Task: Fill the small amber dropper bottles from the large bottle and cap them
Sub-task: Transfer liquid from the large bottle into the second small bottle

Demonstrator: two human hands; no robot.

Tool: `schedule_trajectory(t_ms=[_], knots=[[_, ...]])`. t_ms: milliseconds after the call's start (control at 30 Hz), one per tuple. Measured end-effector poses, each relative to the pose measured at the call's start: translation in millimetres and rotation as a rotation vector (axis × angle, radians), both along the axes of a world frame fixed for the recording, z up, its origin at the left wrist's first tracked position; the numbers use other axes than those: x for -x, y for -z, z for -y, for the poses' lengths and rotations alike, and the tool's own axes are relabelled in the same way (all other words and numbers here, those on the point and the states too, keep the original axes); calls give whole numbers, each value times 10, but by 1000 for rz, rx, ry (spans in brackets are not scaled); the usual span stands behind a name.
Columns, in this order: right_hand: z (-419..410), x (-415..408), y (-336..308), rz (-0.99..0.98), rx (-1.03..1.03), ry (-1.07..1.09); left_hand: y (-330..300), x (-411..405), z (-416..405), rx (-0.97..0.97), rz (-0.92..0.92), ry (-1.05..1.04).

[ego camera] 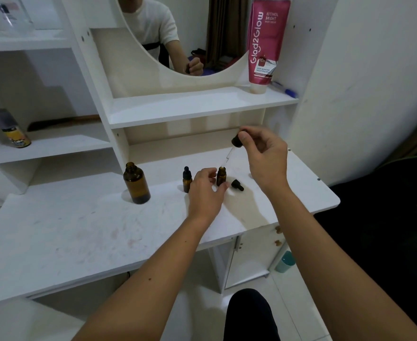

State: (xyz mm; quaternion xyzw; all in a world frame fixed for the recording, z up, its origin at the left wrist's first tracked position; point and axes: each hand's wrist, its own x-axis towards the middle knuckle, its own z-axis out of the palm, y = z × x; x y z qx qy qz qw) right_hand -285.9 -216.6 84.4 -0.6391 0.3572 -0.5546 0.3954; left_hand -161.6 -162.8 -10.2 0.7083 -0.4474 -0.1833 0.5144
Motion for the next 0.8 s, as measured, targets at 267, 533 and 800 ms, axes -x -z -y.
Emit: schedule_trajectory(t_ms=[267,533,800], knots=[[11,-81,154,-85,-29,-53,18,-23,61,21,48,-4],[22,-129,239,-170,-17,-16,45,-44,59,45,64,-7],[35,-163,241,-207,-40,-69,69,-49,75,46,63,-7]])
